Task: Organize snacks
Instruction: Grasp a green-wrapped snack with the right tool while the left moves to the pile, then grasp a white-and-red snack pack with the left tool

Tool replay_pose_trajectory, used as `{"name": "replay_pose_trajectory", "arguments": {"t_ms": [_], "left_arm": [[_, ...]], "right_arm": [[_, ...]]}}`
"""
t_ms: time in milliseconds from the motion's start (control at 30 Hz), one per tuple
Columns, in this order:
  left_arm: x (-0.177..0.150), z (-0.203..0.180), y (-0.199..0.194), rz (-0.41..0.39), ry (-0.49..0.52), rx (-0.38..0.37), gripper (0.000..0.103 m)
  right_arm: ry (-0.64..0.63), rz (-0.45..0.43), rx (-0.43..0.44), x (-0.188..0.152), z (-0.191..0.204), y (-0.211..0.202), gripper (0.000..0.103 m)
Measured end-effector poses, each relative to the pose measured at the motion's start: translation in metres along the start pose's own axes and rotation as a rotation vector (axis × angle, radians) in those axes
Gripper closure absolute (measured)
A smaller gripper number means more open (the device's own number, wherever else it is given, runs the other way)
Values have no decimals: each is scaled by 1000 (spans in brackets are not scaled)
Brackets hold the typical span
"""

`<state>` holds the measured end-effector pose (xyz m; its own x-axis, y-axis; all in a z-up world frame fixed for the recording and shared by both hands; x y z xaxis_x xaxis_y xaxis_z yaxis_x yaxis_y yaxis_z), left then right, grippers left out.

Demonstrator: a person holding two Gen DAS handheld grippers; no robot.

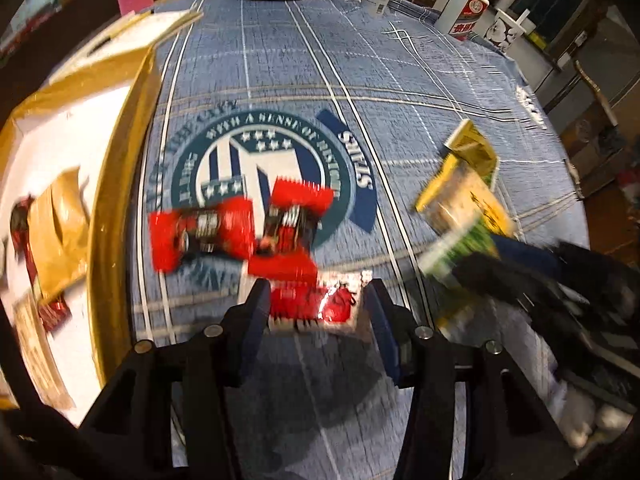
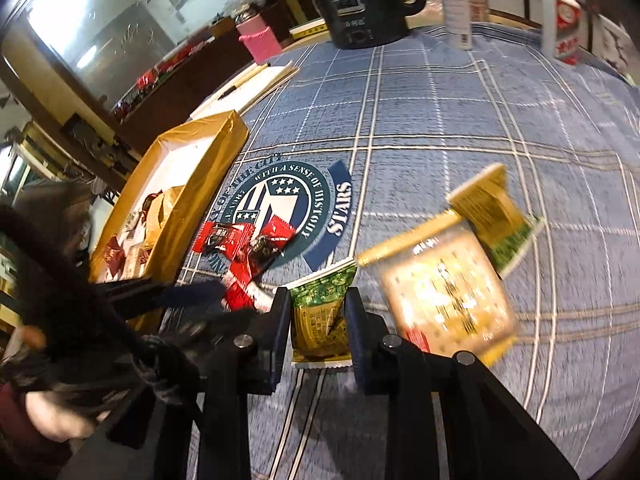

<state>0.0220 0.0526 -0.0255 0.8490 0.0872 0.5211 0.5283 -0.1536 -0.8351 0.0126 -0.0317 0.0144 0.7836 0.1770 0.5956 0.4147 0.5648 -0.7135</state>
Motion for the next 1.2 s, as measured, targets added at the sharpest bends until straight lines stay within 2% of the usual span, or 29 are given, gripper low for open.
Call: {"name": "replay_pose_trajectory", "arguments": {"t_ms": [67, 133, 167, 300, 367, 433, 467, 500, 533, 567, 600, 667, 800, 933, 1000, 1100, 1200], "left_arm": [[3, -5, 4, -14, 32, 17, 54], [1, -8, 2, -28, 48, -3, 77], [0, -9, 2, -24, 55, -14, 96], [-19, -13, -1, 8, 72, -32, 99], [-26, -17, -9, 24, 54, -77, 99], [-30, -21, -21, 17, 35, -128, 96], [-31, -22, -25, 18, 40, -153, 90], [-31, -25, -27, 22, 58, -172, 74], [-31, -26, -28, 20, 78, -167, 64], [-31, -25, -29, 12, 100, -157, 48], [-30, -25, -30, 2, 118, -158, 43], [-29, -25, -28, 10, 142, -175, 42], [-38, -28, -10, 78, 188, -166, 42], [-56, -40, -23, 133, 189, -239, 42], [-65, -49, -33, 142, 227, -259, 42], [-72, -62, -40, 116, 321, -242, 41], [-75, -68, -32, 105, 427, -189, 41]], "right_arm": [[12, -13, 3, -3, -2, -10, 77], [22, -21, 7, -5, -4, -18, 77], [27, -25, 7, -7, -6, -22, 77], [40, -34, 12, -12, -9, -32, 77], [47, -32, 15, -16, -12, -35, 77], [56, -30, 18, -19, -14, -36, 77], [63, -28, 23, -21, -15, -38, 77], [71, -27, 28, -23, -16, -39, 77], [80, -27, 34, -25, -17, -40, 77], [88, -28, 41, -26, -18, -42, 77], [92, -29, 45, -26, -18, -43, 77], [91, -34, 47, -27, -18, -47, 77], [92, -40, 56, -33, -16, -53, 77], [105, -46, 56, -36, -19, -59, 77], [109, -50, 56, -37, -21, -62, 77], [111, -52, 58, -40, -23, -66, 77], [113, -51, 58, -44, -24, -68, 77]]}}
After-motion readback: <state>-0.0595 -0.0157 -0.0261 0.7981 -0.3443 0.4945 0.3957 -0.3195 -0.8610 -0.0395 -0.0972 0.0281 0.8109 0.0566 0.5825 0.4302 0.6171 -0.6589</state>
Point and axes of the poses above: each gripper's, at about its wrist camera, not at the fingertips, and y roughly the way its jaws point, z to its left, x to its top, the point moved 6 cm from there along y, roughly the way its jaws point, and after that the axes turned 11 degrees about -z, right-handed, at the moved point
